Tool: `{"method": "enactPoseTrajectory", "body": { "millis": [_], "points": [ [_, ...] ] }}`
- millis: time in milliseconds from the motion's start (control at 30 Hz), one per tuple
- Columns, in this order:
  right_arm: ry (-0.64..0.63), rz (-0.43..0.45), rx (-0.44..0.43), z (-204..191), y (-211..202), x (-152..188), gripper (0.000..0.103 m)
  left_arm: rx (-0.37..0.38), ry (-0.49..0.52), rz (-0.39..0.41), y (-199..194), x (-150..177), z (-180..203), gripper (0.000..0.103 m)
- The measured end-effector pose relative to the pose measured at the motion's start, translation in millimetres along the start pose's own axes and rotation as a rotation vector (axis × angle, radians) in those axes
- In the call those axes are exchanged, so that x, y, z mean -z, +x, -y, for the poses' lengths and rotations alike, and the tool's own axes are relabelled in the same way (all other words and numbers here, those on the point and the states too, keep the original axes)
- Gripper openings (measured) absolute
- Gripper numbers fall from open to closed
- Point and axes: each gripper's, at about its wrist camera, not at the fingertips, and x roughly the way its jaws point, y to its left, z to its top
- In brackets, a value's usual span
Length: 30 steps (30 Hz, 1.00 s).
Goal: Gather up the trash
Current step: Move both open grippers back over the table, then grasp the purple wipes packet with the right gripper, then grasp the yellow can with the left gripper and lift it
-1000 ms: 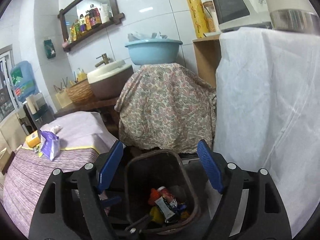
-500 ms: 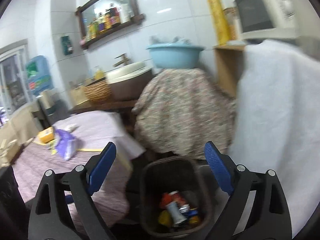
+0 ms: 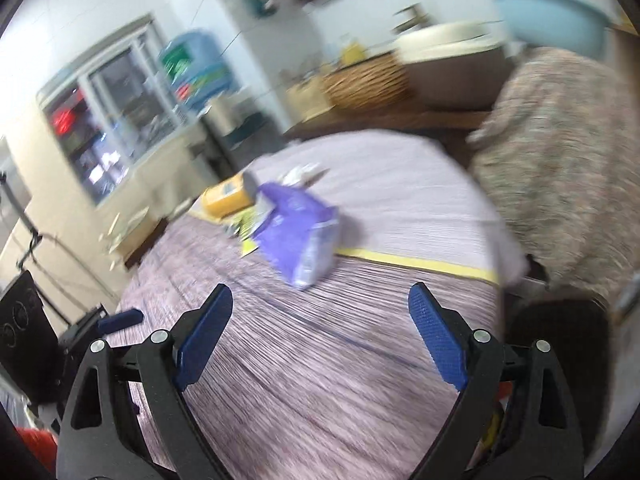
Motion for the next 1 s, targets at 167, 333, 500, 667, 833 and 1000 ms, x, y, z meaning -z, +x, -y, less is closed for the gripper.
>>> {"method": "enactPoseTrajectory", "body": {
  "millis": [167, 333, 500, 667, 833, 1000],
  "points": [
    [-0.155, -0.067, 0.086, -21, 62, -28, 0.089, -0.068, -0.035, -0.057, 8, 7, -57, 0.097],
    [-0.204, -0.138, 0.118, -19, 113, -44, 0.077, -0.093, -0.1, -0.075, 14, 5, -108, 0.097],
    [-0.212, -0.197, 0.128, -10, 140, -47, 0.045, -0.153, -0.081, -0.095, 19, 2, -135, 0.097],
    [-0.241, -0.196, 0.129, -15, 140, -42, 0.025, -0.152, -0.097, -0.123, 31, 2, -153, 0.097],
    [-0.237, -0.161, 0.112, -20, 122, -41, 0.017, -0.159, -0.129, -0.141, 47, -2, -177, 0.097],
    [-0.24, -0.118, 0.091, -28, 98, -39, 0.013, -0.209, -0.006, -0.173, 67, -35, -198, 0.097]
  ]
}}
